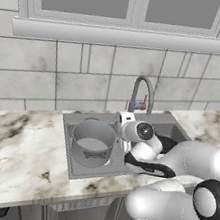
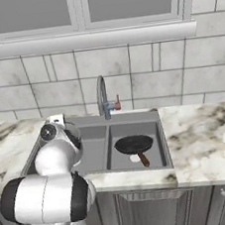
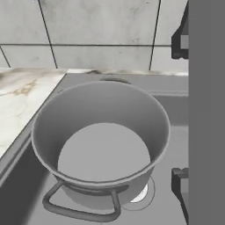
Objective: Move the pot and pan from the stove into the sink.
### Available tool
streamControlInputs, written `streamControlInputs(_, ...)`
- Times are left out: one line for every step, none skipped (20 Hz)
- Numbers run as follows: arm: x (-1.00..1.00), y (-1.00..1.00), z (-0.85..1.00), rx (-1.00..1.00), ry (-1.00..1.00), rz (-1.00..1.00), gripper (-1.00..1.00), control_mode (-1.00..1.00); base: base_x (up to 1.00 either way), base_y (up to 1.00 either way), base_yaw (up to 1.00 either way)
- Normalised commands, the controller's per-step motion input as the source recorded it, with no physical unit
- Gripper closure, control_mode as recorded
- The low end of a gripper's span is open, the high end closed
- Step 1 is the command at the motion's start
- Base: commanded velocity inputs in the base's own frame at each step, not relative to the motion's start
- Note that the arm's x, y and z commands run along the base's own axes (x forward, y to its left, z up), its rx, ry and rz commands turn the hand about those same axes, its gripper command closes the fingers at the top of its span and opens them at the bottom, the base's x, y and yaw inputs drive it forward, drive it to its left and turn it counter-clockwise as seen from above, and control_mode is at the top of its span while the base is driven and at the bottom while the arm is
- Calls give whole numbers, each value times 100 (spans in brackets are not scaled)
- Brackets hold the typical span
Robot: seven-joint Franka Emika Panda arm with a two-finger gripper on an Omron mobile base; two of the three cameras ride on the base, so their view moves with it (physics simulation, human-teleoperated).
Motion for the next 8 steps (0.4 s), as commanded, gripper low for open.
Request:
streamControlInputs(-28,0,100,0,21,0,-100,-100,0,0,0)
streamControlInputs(-33,0,100,0,20,0,-100,-100,0,0,0)
streamControlInputs(-36,0,100,0,20,0,-100,-100,0,0,0)
streamControlInputs(-44,0,93,-1,21,0,-100,-100,0,0,0)
streamControlInputs(-48,0,92,-1,20,0,-100,-100,0,0,0)
streamControlInputs(-55,0,92,-2,19,0,-100,-100,0,0,0)
streamControlInputs(-57,0,88,-2,20,1,-100,-100,0,0,0)
streamControlInputs(-60,0,85,-3,21,1,-100,-100,0,0,0)
